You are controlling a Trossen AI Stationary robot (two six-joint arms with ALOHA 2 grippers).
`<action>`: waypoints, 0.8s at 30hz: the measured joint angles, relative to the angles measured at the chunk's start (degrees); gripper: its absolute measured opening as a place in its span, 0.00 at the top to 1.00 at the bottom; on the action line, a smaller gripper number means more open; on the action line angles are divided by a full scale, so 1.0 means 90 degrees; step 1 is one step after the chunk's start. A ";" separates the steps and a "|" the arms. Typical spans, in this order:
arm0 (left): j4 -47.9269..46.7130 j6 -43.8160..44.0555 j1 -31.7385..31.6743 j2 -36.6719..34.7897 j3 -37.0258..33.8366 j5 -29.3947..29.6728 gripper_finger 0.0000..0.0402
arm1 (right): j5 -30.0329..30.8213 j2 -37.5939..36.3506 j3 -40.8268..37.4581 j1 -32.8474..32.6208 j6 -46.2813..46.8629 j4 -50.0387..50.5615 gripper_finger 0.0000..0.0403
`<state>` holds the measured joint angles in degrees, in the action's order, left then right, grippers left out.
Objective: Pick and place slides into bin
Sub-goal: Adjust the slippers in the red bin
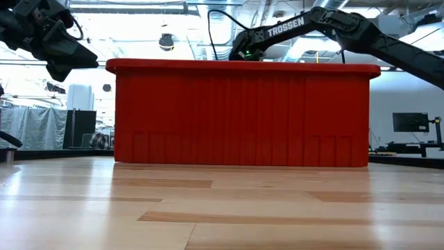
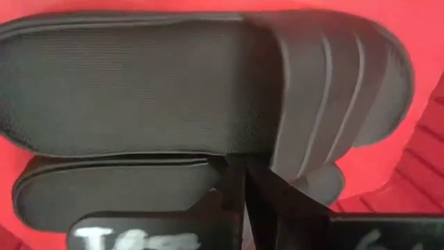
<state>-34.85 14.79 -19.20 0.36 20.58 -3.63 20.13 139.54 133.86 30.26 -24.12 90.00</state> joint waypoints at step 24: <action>-0.0002 0.0000 0.0000 0.0000 0.0000 0.0001 0.78 | -0.1087 -0.0813 -0.0010 0.0100 0.0018 -0.1731 1.00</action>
<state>-34.86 14.79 -19.20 0.36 20.58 -3.62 10.35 132.22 133.77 31.16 -23.96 74.42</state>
